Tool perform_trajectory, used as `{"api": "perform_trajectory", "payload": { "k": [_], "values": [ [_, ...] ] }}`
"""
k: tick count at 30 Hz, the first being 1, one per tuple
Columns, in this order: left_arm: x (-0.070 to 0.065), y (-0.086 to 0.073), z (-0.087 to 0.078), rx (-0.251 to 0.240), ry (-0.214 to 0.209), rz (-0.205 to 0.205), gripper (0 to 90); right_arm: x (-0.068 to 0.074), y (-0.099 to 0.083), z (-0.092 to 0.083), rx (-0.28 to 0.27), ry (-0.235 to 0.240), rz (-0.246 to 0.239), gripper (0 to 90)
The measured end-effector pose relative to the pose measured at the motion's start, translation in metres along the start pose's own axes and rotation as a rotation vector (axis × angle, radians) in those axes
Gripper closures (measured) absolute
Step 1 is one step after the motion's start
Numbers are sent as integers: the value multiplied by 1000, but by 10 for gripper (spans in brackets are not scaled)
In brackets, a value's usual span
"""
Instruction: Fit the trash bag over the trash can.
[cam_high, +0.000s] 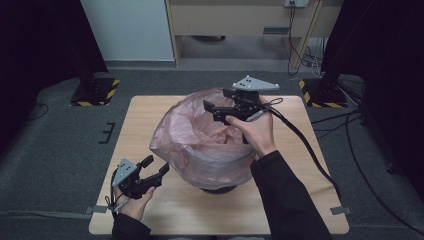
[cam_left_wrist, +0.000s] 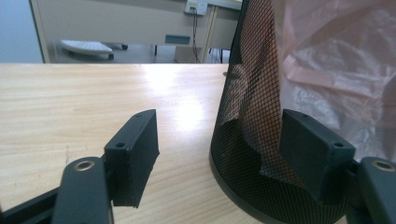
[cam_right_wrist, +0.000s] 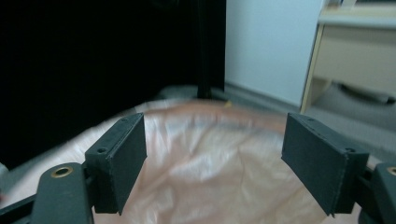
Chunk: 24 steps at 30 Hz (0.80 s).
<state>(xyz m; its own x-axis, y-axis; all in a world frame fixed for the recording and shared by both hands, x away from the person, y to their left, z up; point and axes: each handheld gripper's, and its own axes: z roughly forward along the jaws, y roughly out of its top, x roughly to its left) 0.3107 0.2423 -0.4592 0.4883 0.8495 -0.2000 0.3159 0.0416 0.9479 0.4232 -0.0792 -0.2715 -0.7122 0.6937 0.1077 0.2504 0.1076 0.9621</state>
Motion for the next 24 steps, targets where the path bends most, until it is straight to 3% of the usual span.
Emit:
{"api": "perform_trajectory", "payload": {
  "k": [3,8,18,24],
  "values": [
    [0,0,0,4,0,-4,270,0,10,-11,-51,-23,0,215],
    [1,0,0,4,-2,0,266,-9,14,-24,-92,-71,-3,238],
    [2,0,-1,1,2,-9,252,-44,1,-56,-167,-218,42,229],
    [2,-1,-1,21,9,-4,246,-66,-22,-76,-151,-301,54,199]
  ]
}}
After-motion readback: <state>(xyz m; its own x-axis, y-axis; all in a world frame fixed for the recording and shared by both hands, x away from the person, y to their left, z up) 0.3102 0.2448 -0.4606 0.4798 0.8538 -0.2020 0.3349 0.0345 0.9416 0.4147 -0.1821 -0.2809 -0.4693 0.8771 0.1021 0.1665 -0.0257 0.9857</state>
